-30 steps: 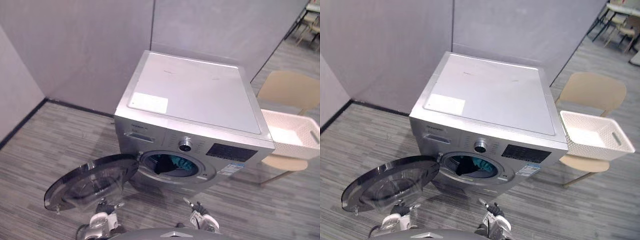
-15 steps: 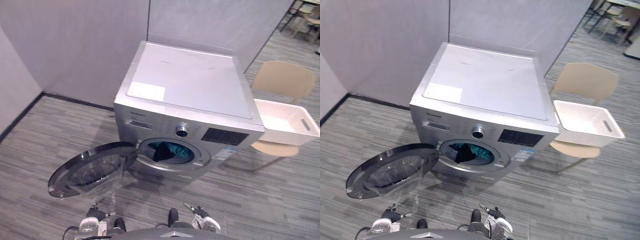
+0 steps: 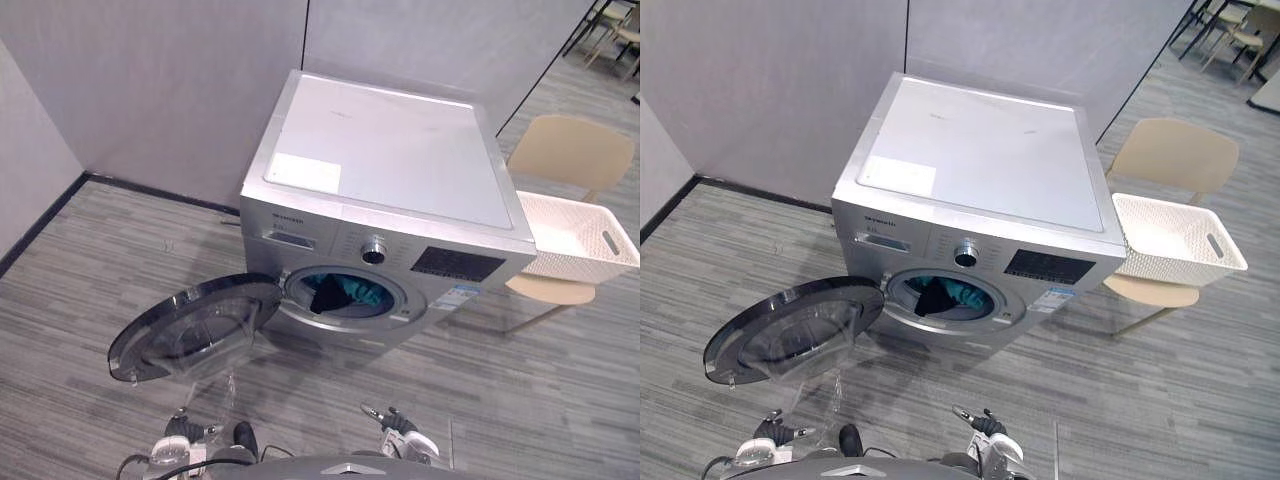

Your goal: Pick up the laundry basket with both hands and put the clothes into the washing machine.

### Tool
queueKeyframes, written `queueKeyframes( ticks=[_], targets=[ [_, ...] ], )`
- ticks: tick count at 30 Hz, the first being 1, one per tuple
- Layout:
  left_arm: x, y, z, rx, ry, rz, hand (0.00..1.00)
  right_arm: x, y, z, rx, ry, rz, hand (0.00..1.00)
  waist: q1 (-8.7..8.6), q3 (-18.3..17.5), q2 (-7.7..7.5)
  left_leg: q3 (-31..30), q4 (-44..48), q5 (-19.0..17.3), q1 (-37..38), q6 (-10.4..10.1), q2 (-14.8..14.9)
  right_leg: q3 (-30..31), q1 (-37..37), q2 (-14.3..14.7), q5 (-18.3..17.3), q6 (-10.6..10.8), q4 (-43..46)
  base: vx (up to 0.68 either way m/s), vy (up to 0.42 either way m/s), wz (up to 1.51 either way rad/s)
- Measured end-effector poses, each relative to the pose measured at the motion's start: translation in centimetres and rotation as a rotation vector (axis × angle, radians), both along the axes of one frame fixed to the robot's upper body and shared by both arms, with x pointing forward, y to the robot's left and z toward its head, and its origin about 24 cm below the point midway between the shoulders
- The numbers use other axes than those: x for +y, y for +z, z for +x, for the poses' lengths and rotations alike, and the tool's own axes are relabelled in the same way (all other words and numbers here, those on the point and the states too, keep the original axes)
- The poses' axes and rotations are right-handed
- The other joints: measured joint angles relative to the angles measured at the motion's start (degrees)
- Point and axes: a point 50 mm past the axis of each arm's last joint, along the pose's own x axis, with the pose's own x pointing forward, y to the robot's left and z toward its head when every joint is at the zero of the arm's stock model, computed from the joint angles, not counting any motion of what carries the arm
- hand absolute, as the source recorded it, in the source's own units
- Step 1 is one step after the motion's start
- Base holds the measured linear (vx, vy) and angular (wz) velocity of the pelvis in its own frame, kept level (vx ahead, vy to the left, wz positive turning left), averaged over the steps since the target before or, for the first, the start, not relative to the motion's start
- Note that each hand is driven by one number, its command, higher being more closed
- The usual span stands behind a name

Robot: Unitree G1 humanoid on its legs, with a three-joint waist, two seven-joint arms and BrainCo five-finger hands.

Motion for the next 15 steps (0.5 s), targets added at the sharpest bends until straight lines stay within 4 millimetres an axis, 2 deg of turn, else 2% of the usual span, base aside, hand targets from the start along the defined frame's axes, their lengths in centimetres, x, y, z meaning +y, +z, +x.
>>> queueKeyframes(
  ticks=[4, 7, 9, 10, 12, 13, 14, 15],
  targets=[
    [-0.6, 0.0, 0.2, -0.006, -0.009, -0.009, 0.00, 0.4, 0.1, 0.2, -0.001, 0.071, -0.020, 0.00, -0.15, 0.06, 0.04, -2.48, 0.00, 2.02, -0.01, -0.76, -0.22, -2.08, 2.38, 0.18, -3.98, -0.68, -1.94, -0.08, -0.158, 0.20],
    [-1.4, 0.0, 0.6, -0.019, -0.032, -0.012, 0.00, 0.1, 0.2, 0.4, -0.005, 0.096, -0.040, 0.00, -0.08, 0.62, 1.46, -6.60, 0.02, 4.04, -0.35, -1.75, 1.25, -4.66, 3.61, 1.83, -5.28, -1.17, -1.29, -0.12, -0.141, 0.43],
    [-2.1, 0.4, 1.5, -0.066, -0.031, -0.024, 0.00, -0.2, 0.3, 0.8, -0.018, 0.118, -0.059, 0.00, -0.13, 1.29, 2.12, -8.88, 0.86, 5.05, -1.97, -2.08, 1.93, -6.14, 3.54, 2.61, -6.45, -1.27, -0.70, -0.22, -0.112, 0.55],
    [-2.9, 1.1, 2.6, -0.132, -0.041, -0.036, 0.00, -0.4, 0.5, 1.1, -0.025, 0.119, -0.068, 0.00, 0.35, 2.72, 2.67, -10.81, 3.14, 5.39, -3.95, -2.08, 2.47, -7.27, 3.45, 3.17, -7.91, -0.89, -0.01, -0.20, -0.047, 0.49],
    [-3.4, 2.0, 3.5, -0.206, -0.043, -0.049, 0.00, -0.5, 0.6, 1.4, -0.029, 0.133, -0.088, 0.00, 0.69, 3.53, 3.27, -11.96, 4.77, 5.78, -5.37, -2.32, 2.64, -7.66, 2.95, 3.38, -9.44, -0.51, 1.13, -0.23, -0.024, 0.36],
    [-3.6, 2.8, 4.1, -0.266, -0.041, -0.052, 0.00, -0.6, 0.8, 1.7, -0.035, 0.146, -0.102, 0.00, 0.84, 3.84, 3.92, -13.01, 4.97, 6.64, -6.15, -3.09, 2.78, -8.01, 2.14, 3.68, -9.85, -1.01, 2.35, -0.25, -0.010, 0.32],
    [-3.8, 4.0, 4.8, -0.343, -0.035, -0.054, 0.00, -0.6, 0.9, 2.2, -0.046, 0.150, -0.113, 0.00, 1.00, 4.07, 4.47, -14.28, 3.69, 7.54, -6.42, -5.01, 2.77, -8.62, 1.23, 3.69, -10.44, -1.98, 3.56, -0.27, -0.004, 0.45],
    [-3.7, 5.8, 6.1, -0.460, -0.019, -0.057, 0.00, -0.3, 1.3, 2.9, -0.076, 0.151, -0.115, 0.00, 1.01, 4.21, 4.19, -15.02, 1.64, 5.87, -6.50, -7.82, 2.18, -9.30, 0.35, 2.54, -11.44, -3.69, 3.35, -0.22, -0.002, 0.36]
  ],
)
